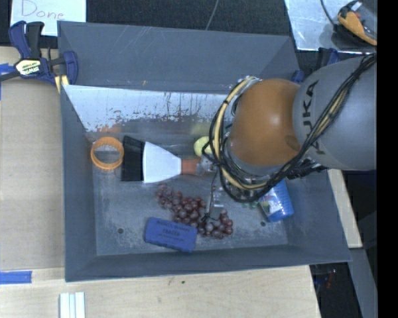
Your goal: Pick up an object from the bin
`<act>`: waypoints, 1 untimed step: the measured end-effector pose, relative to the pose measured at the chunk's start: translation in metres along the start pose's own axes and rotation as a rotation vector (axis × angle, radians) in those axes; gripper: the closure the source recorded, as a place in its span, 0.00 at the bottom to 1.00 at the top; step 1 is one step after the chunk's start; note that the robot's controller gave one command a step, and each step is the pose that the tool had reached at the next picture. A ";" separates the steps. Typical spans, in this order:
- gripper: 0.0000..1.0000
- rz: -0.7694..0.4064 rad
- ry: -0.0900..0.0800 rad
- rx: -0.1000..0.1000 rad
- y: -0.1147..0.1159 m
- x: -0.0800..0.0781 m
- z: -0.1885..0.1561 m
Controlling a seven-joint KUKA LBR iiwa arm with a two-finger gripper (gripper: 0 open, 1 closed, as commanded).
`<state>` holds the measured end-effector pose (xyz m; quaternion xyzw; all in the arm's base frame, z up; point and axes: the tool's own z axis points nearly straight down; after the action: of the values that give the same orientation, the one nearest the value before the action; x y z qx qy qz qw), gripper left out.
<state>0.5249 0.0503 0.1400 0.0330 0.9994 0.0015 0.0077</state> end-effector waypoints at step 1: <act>0.00 -0.021 0.007 0.002 0.022 0.018 0.042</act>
Offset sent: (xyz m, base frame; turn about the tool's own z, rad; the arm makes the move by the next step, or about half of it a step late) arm 0.0039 0.0065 -0.0700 0.0801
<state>0.5092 0.0737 0.0978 0.0226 0.9997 0.0007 0.0042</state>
